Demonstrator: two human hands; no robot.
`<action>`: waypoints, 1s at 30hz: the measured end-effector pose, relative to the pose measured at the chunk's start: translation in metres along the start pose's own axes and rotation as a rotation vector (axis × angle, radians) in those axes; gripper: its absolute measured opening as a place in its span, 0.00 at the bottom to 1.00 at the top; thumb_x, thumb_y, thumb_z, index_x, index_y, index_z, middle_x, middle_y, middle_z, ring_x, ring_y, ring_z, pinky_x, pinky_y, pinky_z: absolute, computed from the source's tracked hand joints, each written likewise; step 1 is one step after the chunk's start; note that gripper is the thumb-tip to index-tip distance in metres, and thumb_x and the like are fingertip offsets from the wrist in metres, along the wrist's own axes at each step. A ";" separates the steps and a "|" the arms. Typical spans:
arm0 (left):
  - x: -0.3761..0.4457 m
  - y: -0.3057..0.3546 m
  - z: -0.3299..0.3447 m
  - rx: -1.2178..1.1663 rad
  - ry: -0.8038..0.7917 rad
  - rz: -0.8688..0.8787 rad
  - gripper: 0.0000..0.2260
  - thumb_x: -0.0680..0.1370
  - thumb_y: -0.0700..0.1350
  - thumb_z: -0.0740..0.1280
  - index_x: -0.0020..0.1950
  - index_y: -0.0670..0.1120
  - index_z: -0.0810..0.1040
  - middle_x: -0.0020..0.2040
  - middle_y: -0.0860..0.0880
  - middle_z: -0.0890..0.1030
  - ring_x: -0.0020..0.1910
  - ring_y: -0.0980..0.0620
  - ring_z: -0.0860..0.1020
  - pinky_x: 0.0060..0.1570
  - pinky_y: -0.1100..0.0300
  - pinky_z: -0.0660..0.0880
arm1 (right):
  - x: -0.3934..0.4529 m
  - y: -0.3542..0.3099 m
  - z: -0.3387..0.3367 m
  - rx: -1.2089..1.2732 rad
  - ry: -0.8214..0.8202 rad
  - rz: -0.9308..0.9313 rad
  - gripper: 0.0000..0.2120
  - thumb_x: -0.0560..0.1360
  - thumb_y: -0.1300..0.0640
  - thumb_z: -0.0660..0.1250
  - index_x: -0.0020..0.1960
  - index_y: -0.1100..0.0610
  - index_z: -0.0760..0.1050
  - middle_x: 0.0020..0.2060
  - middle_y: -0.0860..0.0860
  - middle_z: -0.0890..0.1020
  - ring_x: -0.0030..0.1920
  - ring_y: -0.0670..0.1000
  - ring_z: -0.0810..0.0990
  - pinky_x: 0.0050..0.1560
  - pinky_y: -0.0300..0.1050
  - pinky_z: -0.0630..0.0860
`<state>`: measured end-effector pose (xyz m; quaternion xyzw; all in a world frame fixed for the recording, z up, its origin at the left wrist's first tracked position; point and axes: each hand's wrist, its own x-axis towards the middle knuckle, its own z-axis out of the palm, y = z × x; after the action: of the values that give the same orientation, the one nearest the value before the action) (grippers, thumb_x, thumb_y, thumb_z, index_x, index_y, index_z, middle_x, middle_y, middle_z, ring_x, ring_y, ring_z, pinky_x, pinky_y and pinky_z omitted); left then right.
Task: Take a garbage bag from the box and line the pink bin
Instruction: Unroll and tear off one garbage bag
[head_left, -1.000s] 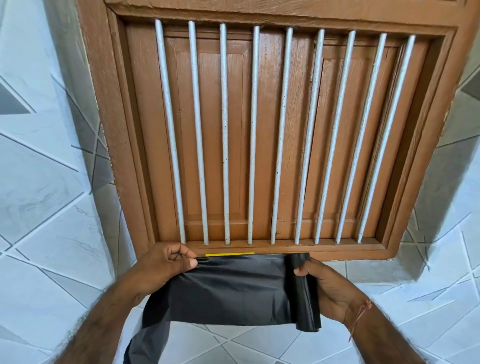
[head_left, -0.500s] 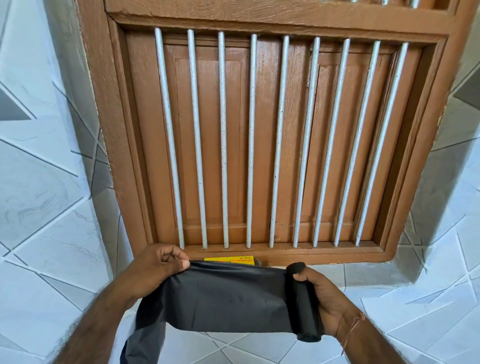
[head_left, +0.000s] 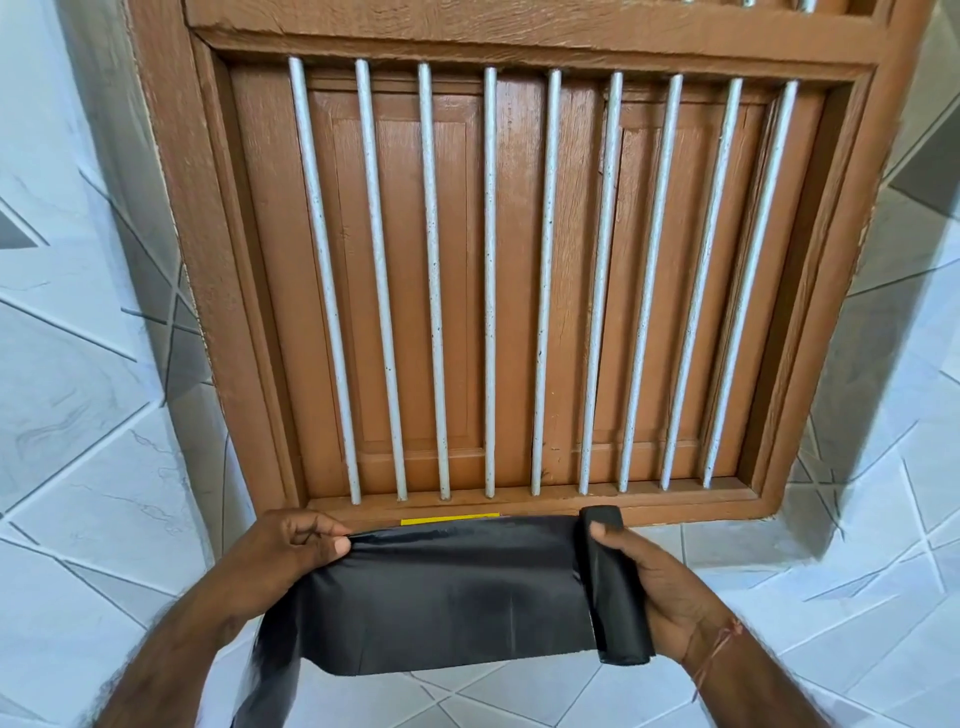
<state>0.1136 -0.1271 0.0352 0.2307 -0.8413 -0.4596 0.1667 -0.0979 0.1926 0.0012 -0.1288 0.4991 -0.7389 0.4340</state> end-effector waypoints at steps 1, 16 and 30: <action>0.000 -0.001 0.000 -0.010 0.005 -0.001 0.03 0.73 0.50 0.72 0.44 0.58 0.86 0.43 0.57 0.86 0.45 0.56 0.83 0.46 0.62 0.74 | 0.000 0.001 0.000 -0.032 0.005 -0.013 0.25 0.60 0.56 0.80 0.55 0.62 0.82 0.53 0.64 0.84 0.48 0.63 0.85 0.50 0.59 0.80; -0.004 -0.009 -0.004 0.102 -0.006 -0.036 0.05 0.75 0.51 0.71 0.41 0.58 0.85 0.39 0.59 0.85 0.45 0.54 0.82 0.43 0.64 0.73 | -0.007 -0.007 0.008 -0.283 0.038 -0.142 0.26 0.61 0.59 0.77 0.59 0.58 0.80 0.55 0.62 0.84 0.56 0.63 0.82 0.61 0.62 0.77; -0.031 0.080 0.121 -0.255 -0.389 0.277 0.03 0.75 0.50 0.71 0.46 0.53 0.83 0.44 0.58 0.83 0.44 0.60 0.80 0.45 0.65 0.75 | -0.037 -0.039 0.067 -0.860 -0.134 -0.278 0.14 0.69 0.58 0.74 0.49 0.41 0.80 0.44 0.43 0.86 0.47 0.43 0.84 0.45 0.34 0.78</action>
<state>0.0610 0.0119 0.0374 -0.0021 -0.8164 -0.5704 0.0909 -0.0545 0.1838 0.0748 -0.4105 0.7093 -0.5060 0.2691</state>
